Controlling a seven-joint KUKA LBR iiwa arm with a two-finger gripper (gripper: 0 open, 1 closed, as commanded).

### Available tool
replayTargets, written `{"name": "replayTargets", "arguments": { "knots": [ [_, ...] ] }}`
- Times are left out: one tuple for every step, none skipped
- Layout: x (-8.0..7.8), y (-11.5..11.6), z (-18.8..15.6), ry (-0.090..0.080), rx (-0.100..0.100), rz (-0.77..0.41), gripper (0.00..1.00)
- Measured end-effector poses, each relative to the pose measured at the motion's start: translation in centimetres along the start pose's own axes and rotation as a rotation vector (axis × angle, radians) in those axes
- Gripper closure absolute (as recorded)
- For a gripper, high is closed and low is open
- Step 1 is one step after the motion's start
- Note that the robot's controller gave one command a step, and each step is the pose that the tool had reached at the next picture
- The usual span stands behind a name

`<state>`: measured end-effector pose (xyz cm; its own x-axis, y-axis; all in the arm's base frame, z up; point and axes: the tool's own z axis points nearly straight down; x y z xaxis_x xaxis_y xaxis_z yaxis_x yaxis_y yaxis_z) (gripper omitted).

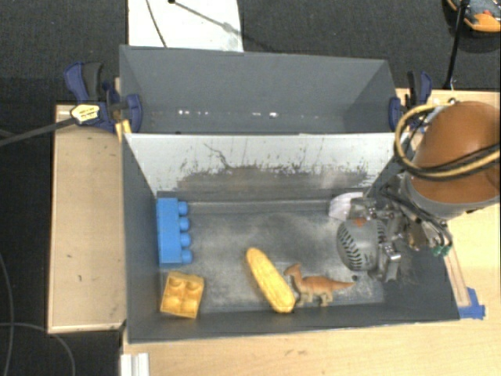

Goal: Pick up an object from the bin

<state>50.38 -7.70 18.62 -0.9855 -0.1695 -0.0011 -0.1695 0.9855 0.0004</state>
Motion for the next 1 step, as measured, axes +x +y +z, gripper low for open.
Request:
{"name": "replayTargets", "arguments": {
  "knots": [
    [0.07,-0.28,0.24,0.0,0.0,0.003,0.0]
  ]
}}
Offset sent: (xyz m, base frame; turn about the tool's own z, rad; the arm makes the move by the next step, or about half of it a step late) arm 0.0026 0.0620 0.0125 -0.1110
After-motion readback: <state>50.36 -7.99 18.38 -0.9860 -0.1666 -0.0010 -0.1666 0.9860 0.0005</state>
